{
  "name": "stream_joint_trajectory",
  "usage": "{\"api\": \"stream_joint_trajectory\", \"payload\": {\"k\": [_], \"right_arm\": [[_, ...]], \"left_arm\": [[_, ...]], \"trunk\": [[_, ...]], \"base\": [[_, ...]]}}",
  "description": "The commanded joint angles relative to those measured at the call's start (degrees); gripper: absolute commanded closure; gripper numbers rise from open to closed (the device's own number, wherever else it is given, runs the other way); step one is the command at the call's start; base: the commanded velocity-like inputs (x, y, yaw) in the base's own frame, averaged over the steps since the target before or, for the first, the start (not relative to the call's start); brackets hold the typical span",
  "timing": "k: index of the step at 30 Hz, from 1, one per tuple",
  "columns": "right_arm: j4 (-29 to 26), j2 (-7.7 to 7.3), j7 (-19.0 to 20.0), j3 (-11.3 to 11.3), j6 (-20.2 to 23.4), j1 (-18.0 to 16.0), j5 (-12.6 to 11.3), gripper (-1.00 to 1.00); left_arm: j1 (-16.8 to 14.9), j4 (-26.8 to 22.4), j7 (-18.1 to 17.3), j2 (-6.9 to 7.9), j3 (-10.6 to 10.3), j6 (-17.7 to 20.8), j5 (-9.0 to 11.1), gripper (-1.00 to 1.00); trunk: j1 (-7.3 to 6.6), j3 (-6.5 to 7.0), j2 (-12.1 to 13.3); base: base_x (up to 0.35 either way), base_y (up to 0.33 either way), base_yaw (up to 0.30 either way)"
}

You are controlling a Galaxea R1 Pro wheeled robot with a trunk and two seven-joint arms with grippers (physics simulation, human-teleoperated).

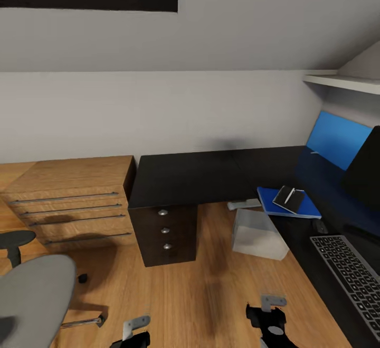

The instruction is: In the bedroom, organize the workspace by keeping the computer under the desk, ensuring the monitor is on the desk, placing the keyboard on the desk next to the monitor, placing the mouse on the desk next to the keyboard, moving the folder from the swivel chair onto the desk next to the mouse, stacking the notebook on top of the folder with the pen on top of the notebook, and positioning the swivel chair next to the desk.

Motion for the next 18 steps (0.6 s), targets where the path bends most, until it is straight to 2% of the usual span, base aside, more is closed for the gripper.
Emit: {"api": "stream_joint_trajectory", "payload": {"k": [1,5,6,11,14,18], "right_arm": [[2.99,0.35,-0.27,0.45,-3.13,-0.05,-0.56,-1.00],[8.42,0.96,-0.23,0.40,-8.36,-0.05,-0.54,-1.00],[12.02,1.23,-0.18,0.39,-11.35,-0.05,-0.55,-1.00],[17.38,1.52,0.78,0.34,-15.04,-0.05,-0.62,-1.00],[20.93,1.72,3.15,0.29,-18.25,-0.03,-0.69,-1.00],[22.61,1.79,5.30,0.23,-21.14,0.15,-0.76,-1.00]], "left_arm": [[0.31,-0.15,0.28,0.01,-0.48,-0.35,0.44,-1.00],[2.84,-0.14,0.38,0.07,-0.48,-0.44,0.48,-1.00],[4.60,-0.09,0.42,0.15,-0.48,-0.51,0.50,-1.00],[6.89,-0.05,0.35,0.72,-0.48,-0.63,0.52,-1.00],[8.46,-0.01,0.23,1.21,-0.48,-0.61,0.52,-1.00],[9.57,0.07,0.15,1.46,-0.48,-0.66,0.47,-1.00]], "trunk": [[-0.22,0.13,0.37],[-1.10,0.84,1.97],[-1.32,1.02,2.38],[-2.42,1.92,4.38],[-3.08,2.46,5.58],[-3.96,3.18,7.19]], "base": [[-0.011,0.000,0.000],[-0.006,0.000,0.000],[-0.002,0.000,0.000],[-0.001,0.000,0.000],[0.000,0.000,0.000],[0.000,0.000,0.000]]}}
